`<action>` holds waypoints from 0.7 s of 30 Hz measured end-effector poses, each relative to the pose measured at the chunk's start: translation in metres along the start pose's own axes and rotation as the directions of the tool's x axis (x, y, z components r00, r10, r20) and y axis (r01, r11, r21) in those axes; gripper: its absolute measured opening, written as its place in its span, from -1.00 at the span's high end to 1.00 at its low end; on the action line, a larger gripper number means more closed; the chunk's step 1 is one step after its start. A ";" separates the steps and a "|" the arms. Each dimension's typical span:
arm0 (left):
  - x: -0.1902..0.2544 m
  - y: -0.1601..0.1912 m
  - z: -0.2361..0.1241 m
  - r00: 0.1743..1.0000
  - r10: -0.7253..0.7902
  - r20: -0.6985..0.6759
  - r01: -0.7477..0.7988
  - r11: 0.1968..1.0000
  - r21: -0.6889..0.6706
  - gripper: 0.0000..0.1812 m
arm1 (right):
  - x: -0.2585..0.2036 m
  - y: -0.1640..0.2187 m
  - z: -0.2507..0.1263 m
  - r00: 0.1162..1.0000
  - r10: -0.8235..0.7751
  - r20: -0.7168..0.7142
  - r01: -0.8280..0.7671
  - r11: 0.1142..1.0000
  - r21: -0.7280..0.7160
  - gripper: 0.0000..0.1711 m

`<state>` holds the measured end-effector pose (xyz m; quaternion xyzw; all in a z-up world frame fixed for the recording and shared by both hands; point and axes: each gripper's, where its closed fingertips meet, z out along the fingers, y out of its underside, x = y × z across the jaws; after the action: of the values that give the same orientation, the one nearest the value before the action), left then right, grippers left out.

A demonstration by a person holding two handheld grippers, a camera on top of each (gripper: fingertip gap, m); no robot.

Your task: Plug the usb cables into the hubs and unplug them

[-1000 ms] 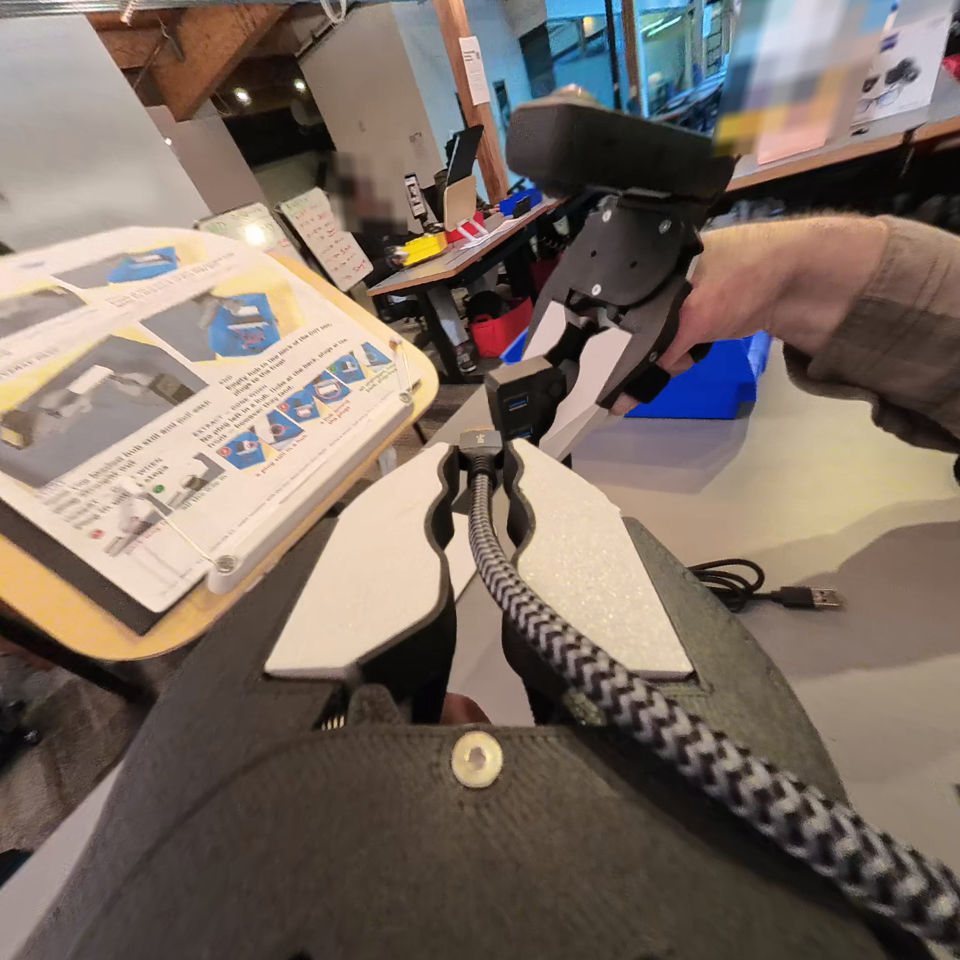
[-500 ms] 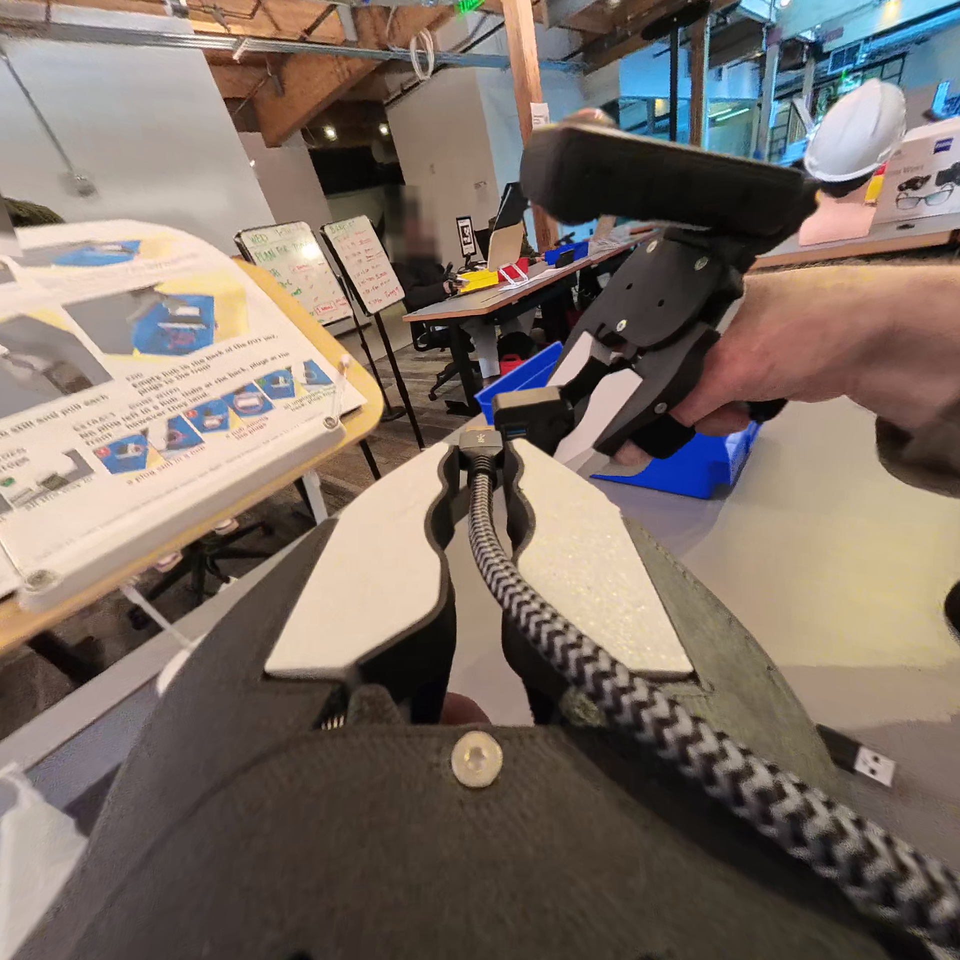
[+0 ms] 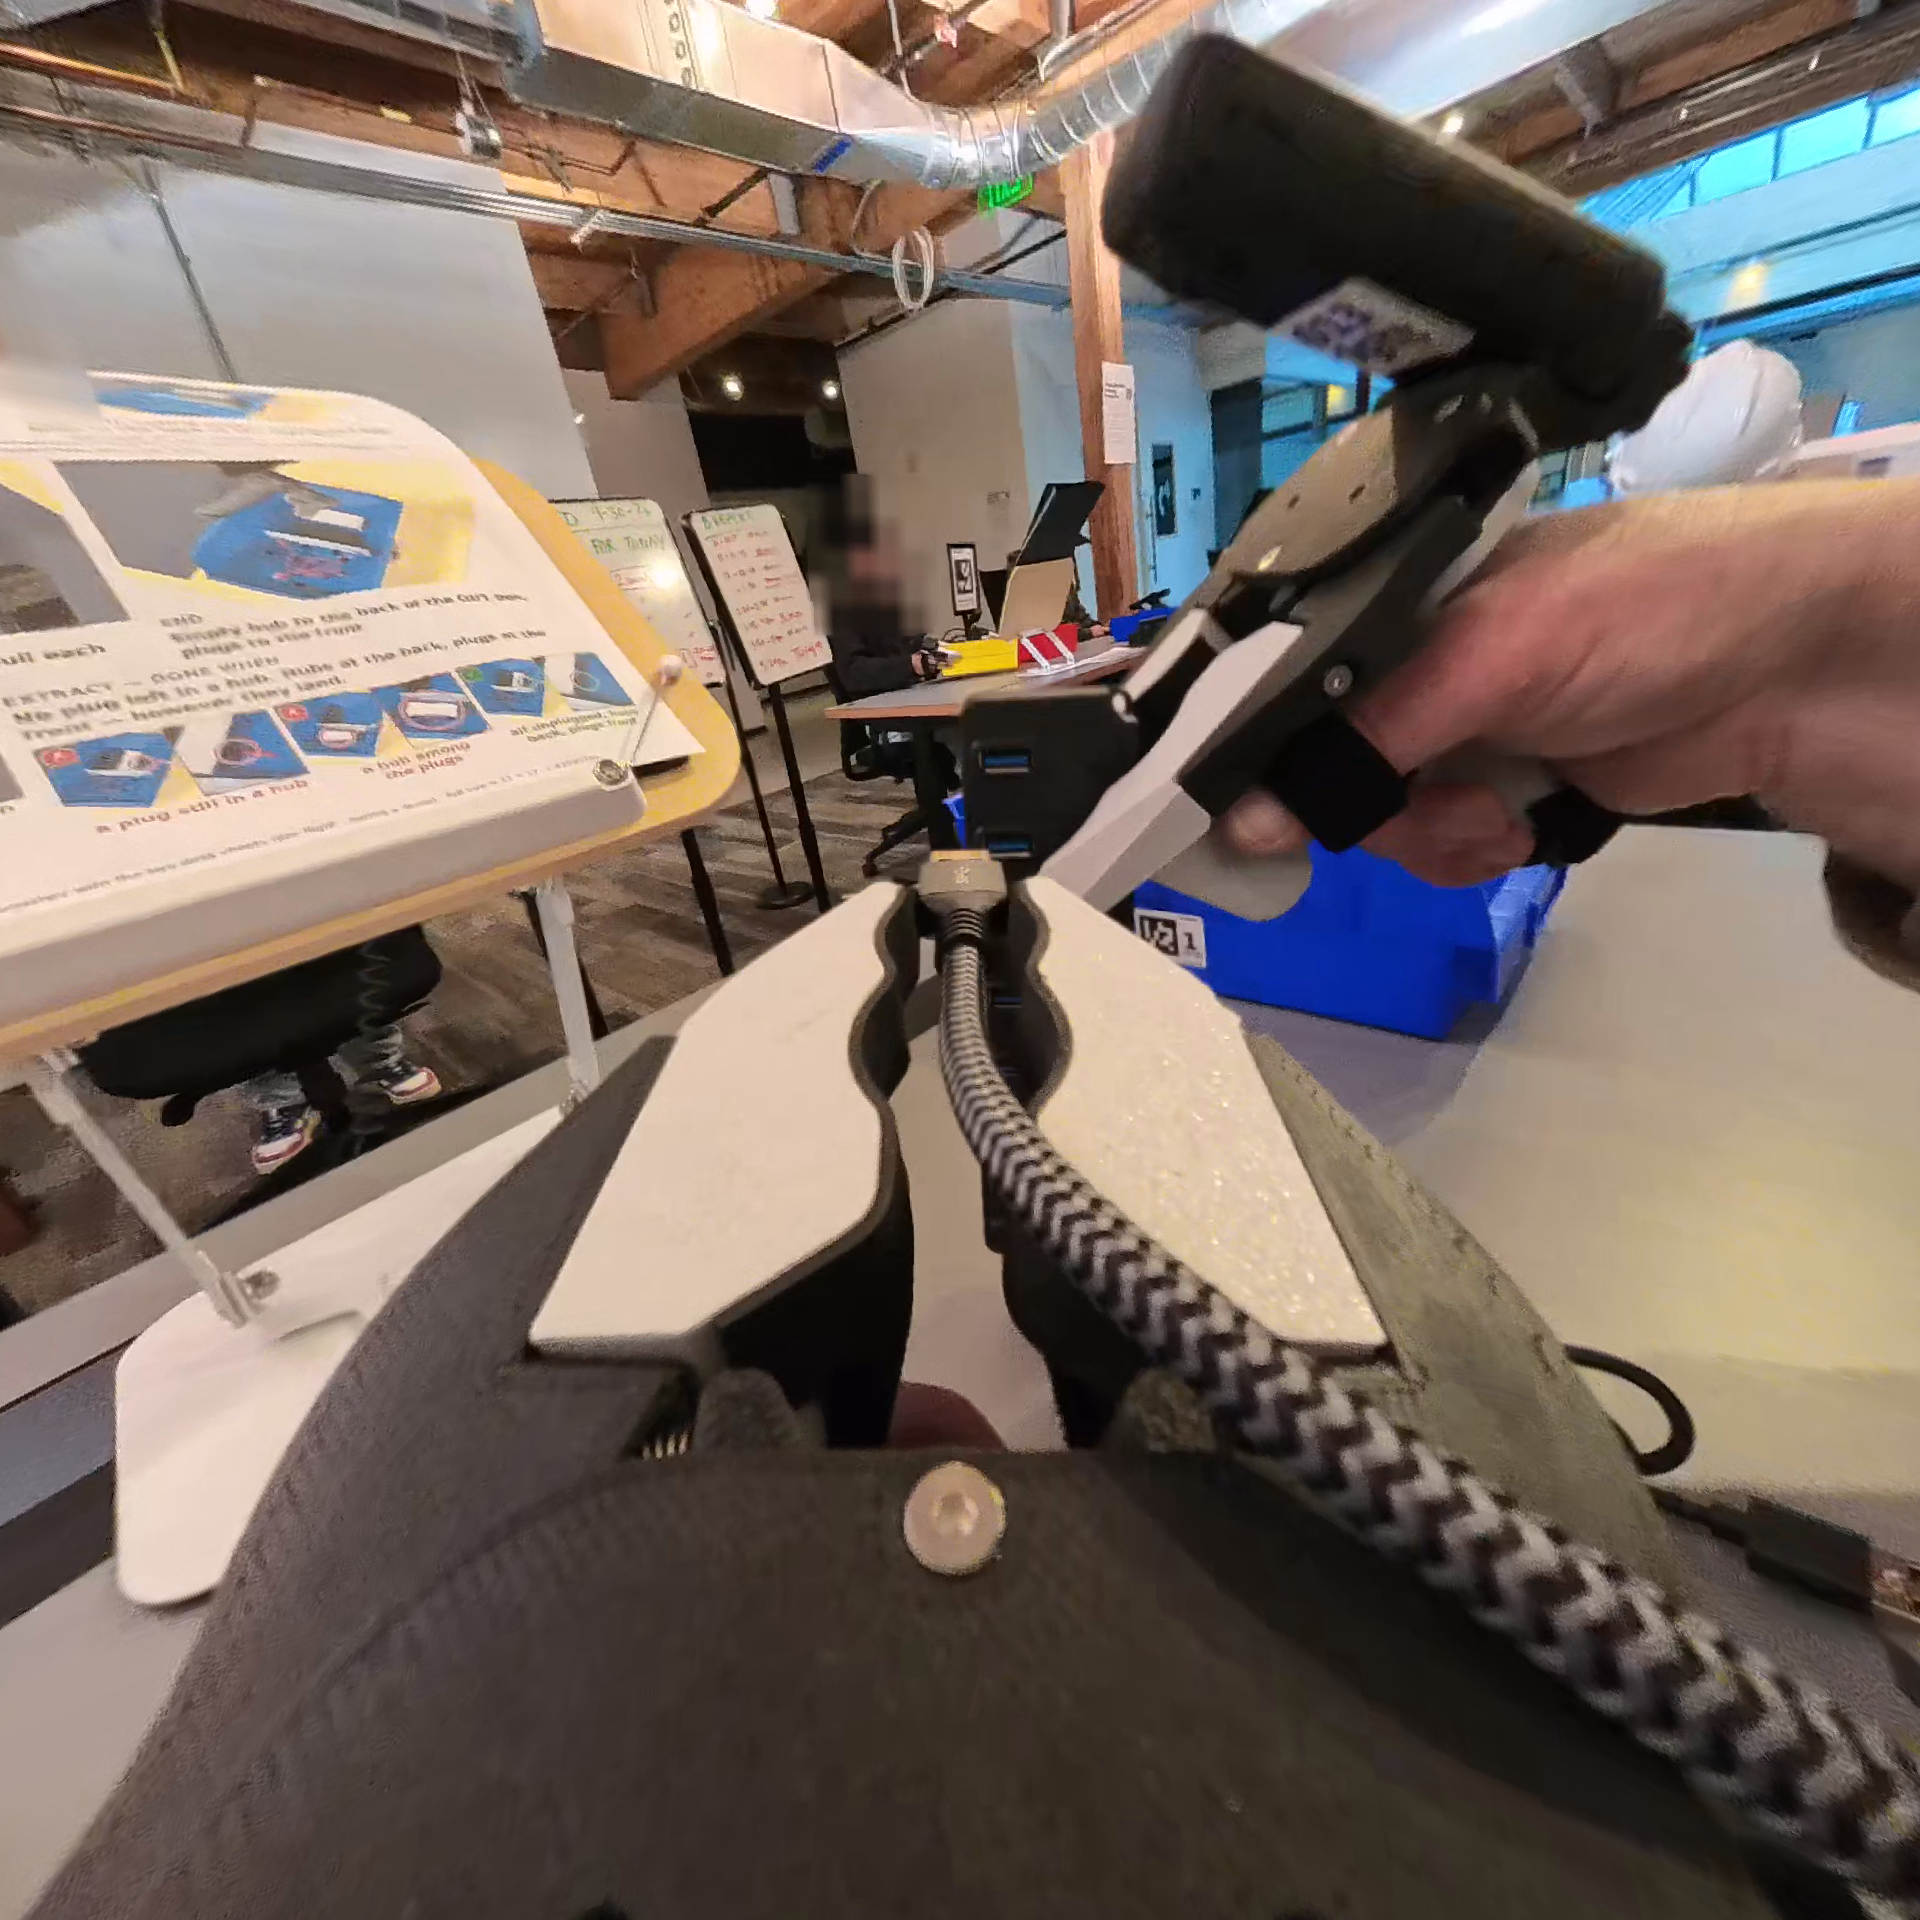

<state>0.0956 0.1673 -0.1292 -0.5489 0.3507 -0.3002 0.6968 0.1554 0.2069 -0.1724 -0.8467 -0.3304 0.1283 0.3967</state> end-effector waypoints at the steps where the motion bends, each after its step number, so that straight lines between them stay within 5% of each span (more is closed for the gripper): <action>1: 0.000 0.003 0.001 1.000 0.006 0.006 -0.006 1.000 -0.001 0.82 | -0.001 -0.001 0.000 1.000 -0.005 -0.002 0.005 1.000 -0.001 0.74; 21: 0.014 0.038 0.015 1.000 0.009 0.020 -0.008 0.999 -0.050 0.82 | -0.010 -0.007 0.006 1.000 0.010 0.010 -0.011 1.000 0.027 0.75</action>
<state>0.1172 0.1724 -0.1667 -0.5676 0.3535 -0.2828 0.6877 0.1416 0.2067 -0.1716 -0.8424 -0.3262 0.1390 0.4057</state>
